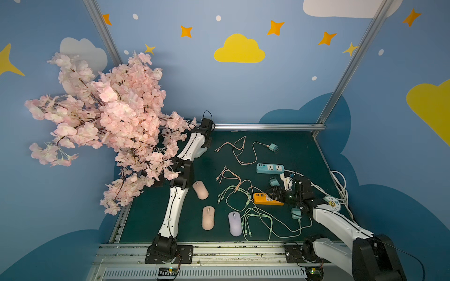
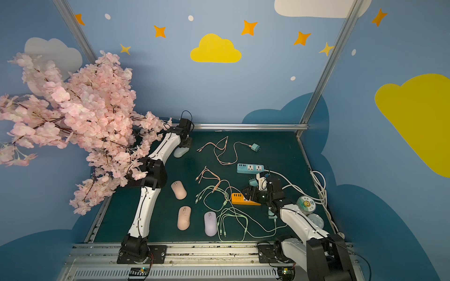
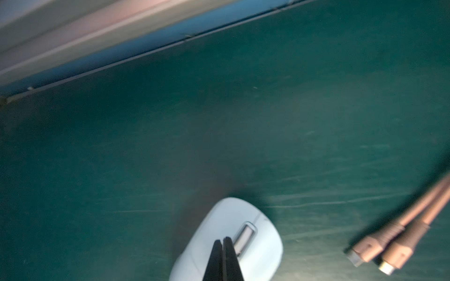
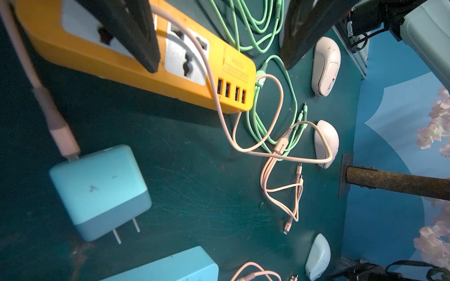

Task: Unplug the wireless mouse
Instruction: Move the mouse to the center of the board.

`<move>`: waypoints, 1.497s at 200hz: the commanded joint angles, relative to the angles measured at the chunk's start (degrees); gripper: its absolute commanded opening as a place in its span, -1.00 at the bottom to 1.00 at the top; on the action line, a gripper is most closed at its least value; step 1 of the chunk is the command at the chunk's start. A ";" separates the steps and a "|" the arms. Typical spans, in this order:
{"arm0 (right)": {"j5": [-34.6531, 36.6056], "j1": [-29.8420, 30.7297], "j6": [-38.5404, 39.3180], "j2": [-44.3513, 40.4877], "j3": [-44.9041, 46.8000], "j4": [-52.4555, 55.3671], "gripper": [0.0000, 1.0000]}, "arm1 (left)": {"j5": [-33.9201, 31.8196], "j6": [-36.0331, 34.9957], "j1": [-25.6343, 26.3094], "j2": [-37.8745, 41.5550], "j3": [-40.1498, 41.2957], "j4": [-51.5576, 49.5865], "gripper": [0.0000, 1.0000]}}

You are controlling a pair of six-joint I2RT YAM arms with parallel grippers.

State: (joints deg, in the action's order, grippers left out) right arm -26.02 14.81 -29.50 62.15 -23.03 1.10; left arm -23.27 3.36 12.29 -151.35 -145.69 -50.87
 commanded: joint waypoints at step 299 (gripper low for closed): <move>-0.70 -0.23 1.02 -9.48 2.45 0.79 0.55 | 21.85 13.32 -0.40 23.60 46.11 8.25 -0.76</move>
State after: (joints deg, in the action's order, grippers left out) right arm -27.05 14.72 -29.32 53.84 -21.61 1.15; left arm -2.46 14.81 12.93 -132.35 -107.55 -47.22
